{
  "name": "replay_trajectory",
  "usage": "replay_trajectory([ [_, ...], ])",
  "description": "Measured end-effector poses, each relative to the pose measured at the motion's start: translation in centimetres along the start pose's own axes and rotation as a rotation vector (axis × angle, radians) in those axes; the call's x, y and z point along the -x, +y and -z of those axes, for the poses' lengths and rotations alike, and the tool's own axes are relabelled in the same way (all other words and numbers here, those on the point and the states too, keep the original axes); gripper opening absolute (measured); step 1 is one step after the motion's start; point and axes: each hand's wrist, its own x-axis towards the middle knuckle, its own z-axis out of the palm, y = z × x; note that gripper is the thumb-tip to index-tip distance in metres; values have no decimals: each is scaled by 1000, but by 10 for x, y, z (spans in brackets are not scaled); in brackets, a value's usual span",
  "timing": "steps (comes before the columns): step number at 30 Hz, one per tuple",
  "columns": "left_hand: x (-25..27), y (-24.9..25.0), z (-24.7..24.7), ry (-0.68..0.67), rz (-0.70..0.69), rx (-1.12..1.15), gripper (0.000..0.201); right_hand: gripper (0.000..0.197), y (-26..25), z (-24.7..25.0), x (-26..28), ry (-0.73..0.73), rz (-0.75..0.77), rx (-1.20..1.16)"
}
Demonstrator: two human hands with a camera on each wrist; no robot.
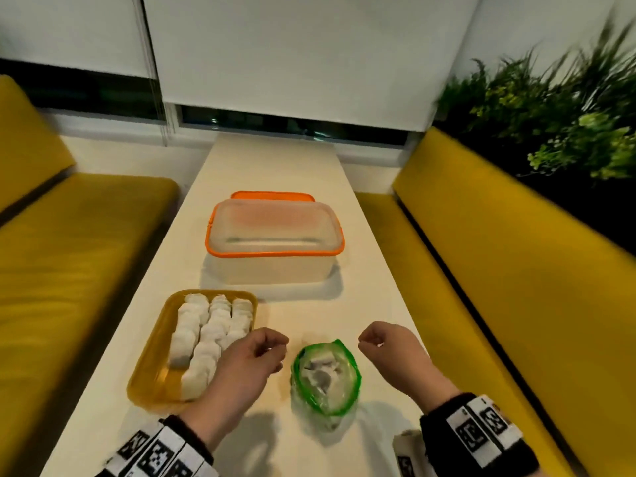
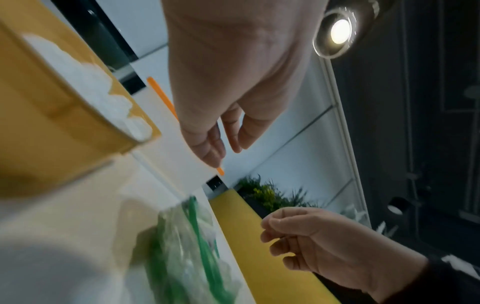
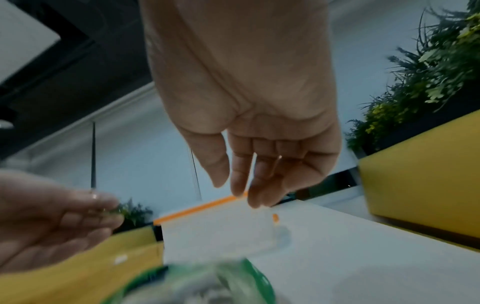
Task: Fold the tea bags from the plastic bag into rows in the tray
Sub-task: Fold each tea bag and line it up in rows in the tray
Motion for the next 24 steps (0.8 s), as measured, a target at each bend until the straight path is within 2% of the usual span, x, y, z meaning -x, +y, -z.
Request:
replay_trajectory([
  [1,1,-2,-12,-33,-6,-89,12,17,13,-5,3,-29,-59,60],
  [3,-1,-5,-31,-80,13,-251,7,28,25,-21,7,-175,-171,151],
  [4,-3,-8,-40,-105,32,-318,13,33,31,-30,8,-255,-228,126],
  [6,-11,-14,-53,-136,79,-401,36,38,35,-45,8,-343,-349,-108],
  [8,-19,-24,-60,-127,150,-345,59,32,38,-55,6,-331,-389,-293],
  [9,-23,-30,-62,-117,182,-297,64,26,39,-59,4,-311,-391,-343],
  [13,-33,-51,-60,15,204,-63,45,12,43,-67,-3,-273,-427,-642],
  [15,-33,-54,-60,129,131,-87,33,14,43,-68,-6,-273,-430,-789],
  [17,-31,-54,-60,170,74,-103,27,19,41,-70,-12,-250,-422,-867],
  [19,-29,-54,-62,165,39,-90,28,20,38,-72,-18,-238,-431,-935],
  [22,-29,-54,-62,178,55,-113,41,24,37,-78,-27,-247,-470,-1064],
  [24,-30,-56,-61,173,48,-191,40,31,37,-81,-31,-227,-516,-1125],
])
